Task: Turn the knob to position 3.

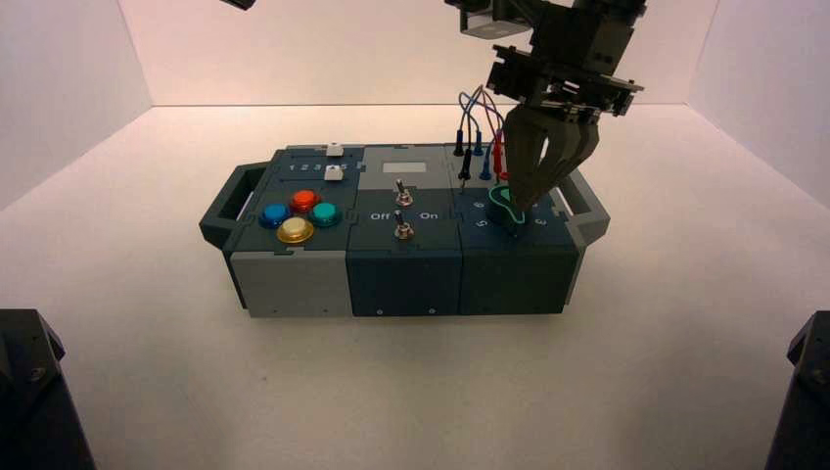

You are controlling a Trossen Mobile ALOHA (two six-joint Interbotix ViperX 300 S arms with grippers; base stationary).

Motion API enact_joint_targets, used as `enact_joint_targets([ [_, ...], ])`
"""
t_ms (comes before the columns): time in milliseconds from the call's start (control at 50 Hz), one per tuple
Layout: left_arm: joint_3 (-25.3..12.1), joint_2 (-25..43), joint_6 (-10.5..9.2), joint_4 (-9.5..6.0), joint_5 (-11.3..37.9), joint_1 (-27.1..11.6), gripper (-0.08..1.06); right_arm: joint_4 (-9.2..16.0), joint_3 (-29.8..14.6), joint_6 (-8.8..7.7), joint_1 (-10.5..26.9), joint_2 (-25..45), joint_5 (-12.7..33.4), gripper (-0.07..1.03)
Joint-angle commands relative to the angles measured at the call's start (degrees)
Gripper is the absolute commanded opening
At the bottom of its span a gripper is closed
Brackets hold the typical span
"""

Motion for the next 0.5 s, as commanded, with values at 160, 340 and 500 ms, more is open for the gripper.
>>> enact_joint_targets([
  [160,-0.97,0.09,0.0,-0.09,-0.35,-0.26,-0.03,0.35,-2.72,-0.09,2.46,1.76,-0.88,-0.02],
  [340,-0.88,0.18,0.0,-0.18,-0.35,-0.26,-0.03,0.09,-3.16,-0.09,2.55,3.43,-1.49,-0.02],
  [500,-0.88,0.0,0.0,-0.18,-0.35,-0.35,-0.03,-1.05,-2.99,-0.09,2.55,3.78,-1.49,-0.02],
])
